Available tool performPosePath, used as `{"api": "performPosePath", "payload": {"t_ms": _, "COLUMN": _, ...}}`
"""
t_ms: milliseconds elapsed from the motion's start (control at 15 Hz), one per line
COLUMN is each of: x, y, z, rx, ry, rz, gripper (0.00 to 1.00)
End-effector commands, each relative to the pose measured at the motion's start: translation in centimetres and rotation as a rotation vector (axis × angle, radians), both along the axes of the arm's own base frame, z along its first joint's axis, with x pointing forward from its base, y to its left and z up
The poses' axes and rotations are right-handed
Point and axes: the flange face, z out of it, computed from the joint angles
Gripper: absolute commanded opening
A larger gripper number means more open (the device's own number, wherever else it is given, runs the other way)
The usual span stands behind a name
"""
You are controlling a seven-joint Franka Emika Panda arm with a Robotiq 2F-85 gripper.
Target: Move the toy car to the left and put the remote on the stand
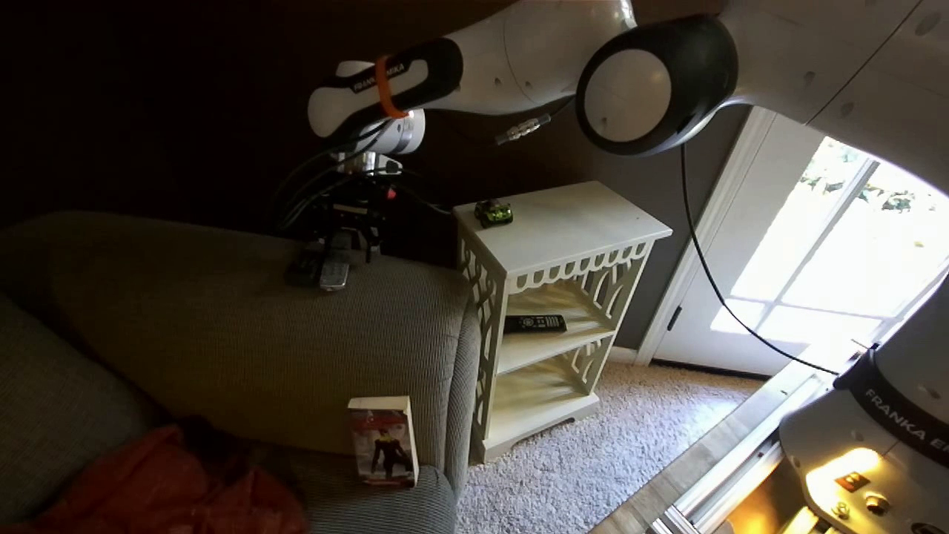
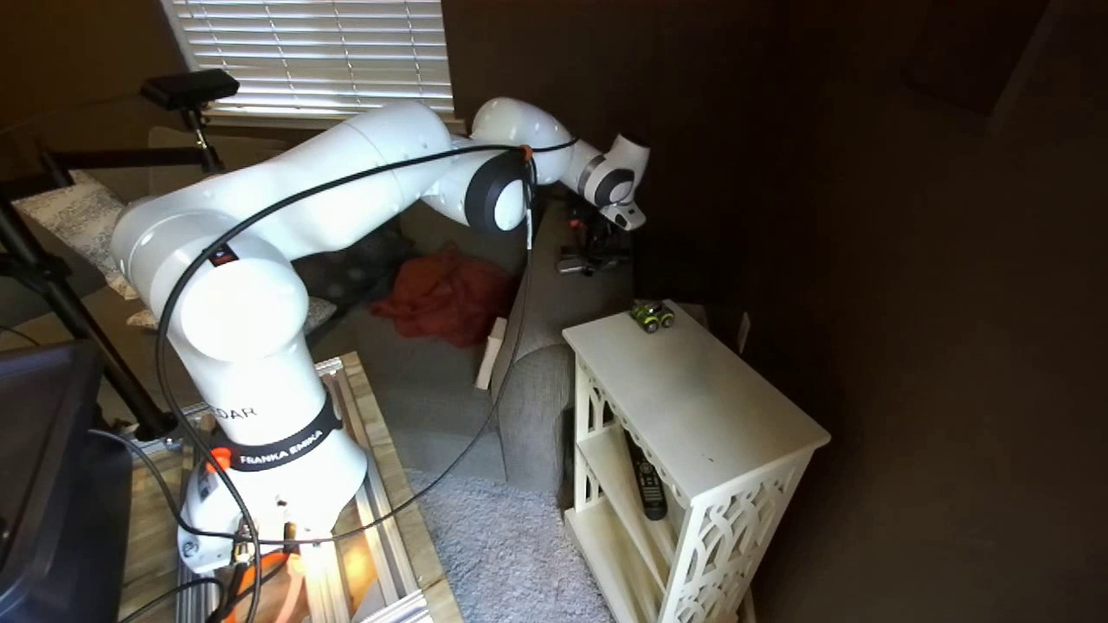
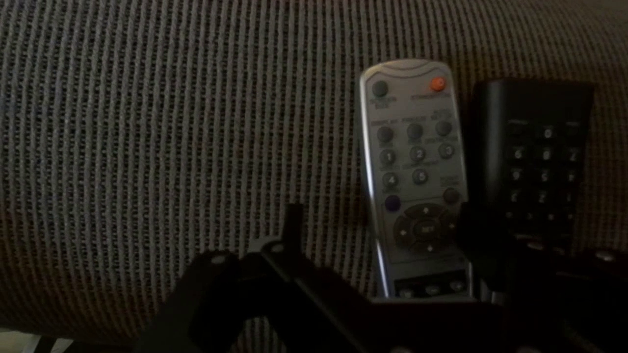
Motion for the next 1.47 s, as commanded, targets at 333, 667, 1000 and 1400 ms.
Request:
{"api": "performPosePath", "payload": {"t_ms": 333, "x": 0.3, "y": 0.8, "z": 0.2, "rx": -0.013, "ry": 0.0, "rz": -0.031, "gripper": 0.87}}
{"api": "performPosePath", "payload": {"t_ms": 667, "x": 0.2, "y": 1.6, "z": 0.1, "rx": -0.005, "ry": -0.015, "rz": -0.01, "gripper": 0.83}}
{"api": "performPosePath", "payload": {"t_ms": 1000, "x": 0.0, "y": 1.4, "z": -0.3, "rx": -0.019, "ry": -0.003, "rz": -0.007, "gripper": 0.67}}
{"api": "performPosePath", "payload": {"t_ms": 1400, "x": 0.0, "y": 0.5, "z": -1.0, "rx": -0.043, "ry": 0.014, "rz": -0.014, "gripper": 0.69}}
